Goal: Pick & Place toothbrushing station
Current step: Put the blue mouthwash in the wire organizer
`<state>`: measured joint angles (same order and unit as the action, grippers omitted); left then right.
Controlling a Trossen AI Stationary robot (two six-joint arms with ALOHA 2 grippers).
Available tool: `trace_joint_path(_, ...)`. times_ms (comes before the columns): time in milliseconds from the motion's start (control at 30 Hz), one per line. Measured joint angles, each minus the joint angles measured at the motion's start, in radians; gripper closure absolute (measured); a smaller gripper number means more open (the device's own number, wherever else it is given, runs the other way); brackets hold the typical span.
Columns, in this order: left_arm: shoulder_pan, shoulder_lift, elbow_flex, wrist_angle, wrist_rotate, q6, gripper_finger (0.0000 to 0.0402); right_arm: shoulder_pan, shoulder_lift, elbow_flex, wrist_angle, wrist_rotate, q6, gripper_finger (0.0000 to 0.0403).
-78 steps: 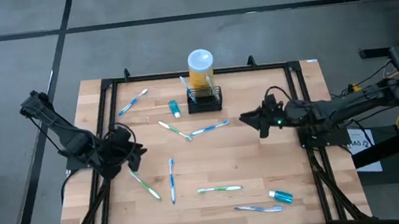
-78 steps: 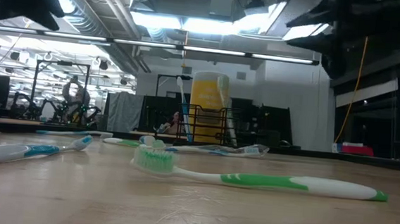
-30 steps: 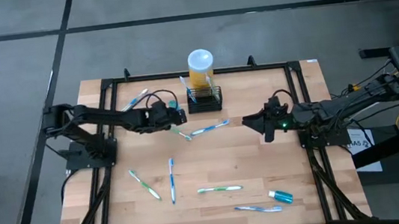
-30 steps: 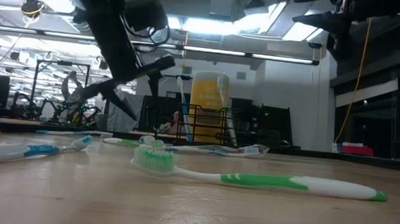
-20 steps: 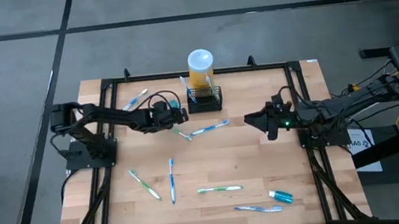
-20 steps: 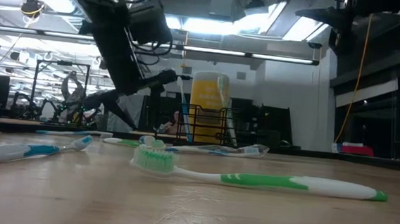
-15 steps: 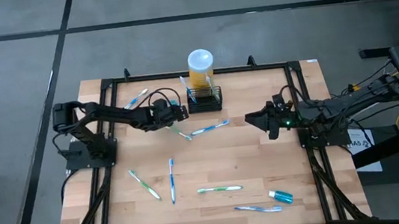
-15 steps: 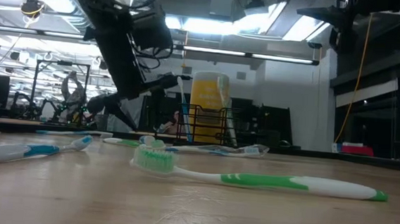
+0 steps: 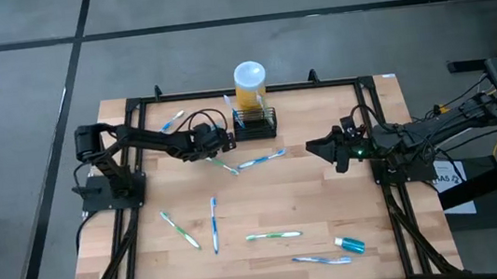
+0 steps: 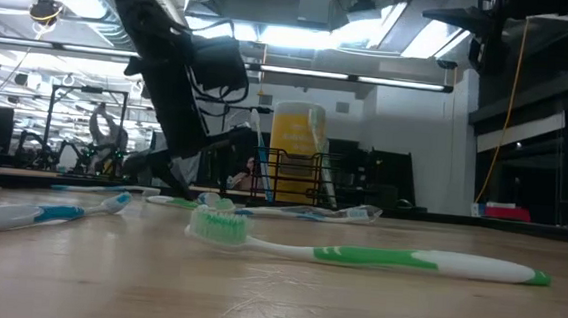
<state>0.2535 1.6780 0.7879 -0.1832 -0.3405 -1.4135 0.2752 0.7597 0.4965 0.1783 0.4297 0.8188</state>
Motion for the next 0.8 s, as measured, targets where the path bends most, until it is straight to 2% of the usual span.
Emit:
trace_joint_path(300,0.014,0.013,0.002,0.01,0.001,-0.013,0.0163,0.0,0.0,0.0,0.0,0.0,0.004,0.0257)
trace_joint_path(433,0.03,0.014,0.002,0.012,0.011,-0.013,0.0178,0.0,0.0,0.0,0.0,0.0,0.007,0.0257)
trace_joint_path(533,0.039,0.015,0.002,0.011,0.014,-0.013,0.0206,0.0,0.0,0.0,0.0,0.0,0.007,0.0257)
trace_joint_path(800,0.048,0.017,0.0,0.007,0.016,0.011,0.0318,0.0,0.0,0.0,0.0,0.0,0.006,0.0257)
